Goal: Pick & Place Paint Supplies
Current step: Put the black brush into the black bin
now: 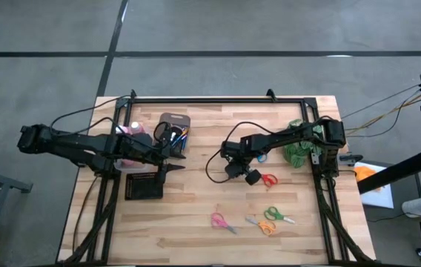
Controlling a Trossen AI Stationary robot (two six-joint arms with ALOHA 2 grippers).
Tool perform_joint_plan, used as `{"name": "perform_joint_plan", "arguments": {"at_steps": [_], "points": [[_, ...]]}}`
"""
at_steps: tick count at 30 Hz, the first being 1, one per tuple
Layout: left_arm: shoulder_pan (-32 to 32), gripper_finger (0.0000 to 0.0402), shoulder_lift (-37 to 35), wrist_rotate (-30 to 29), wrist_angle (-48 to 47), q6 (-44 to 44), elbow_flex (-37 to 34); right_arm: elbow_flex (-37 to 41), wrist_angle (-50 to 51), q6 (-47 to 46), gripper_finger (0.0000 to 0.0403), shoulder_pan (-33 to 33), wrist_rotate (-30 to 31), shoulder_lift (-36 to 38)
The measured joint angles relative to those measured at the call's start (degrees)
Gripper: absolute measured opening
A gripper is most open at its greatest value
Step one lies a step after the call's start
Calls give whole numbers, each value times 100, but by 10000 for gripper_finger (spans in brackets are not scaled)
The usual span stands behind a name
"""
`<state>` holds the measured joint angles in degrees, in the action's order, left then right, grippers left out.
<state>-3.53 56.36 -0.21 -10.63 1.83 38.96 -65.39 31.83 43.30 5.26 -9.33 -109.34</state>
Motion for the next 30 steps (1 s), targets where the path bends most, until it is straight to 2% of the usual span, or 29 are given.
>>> {"name": "perform_joint_plan", "arguments": {"at_steps": [18,30], "points": [[1,165,0,2,0,0,0,11,-95,-2,18,2,64,59],[1,165,0,1,0,0,0,-329,-98,20,18,-5,312,98]]}}
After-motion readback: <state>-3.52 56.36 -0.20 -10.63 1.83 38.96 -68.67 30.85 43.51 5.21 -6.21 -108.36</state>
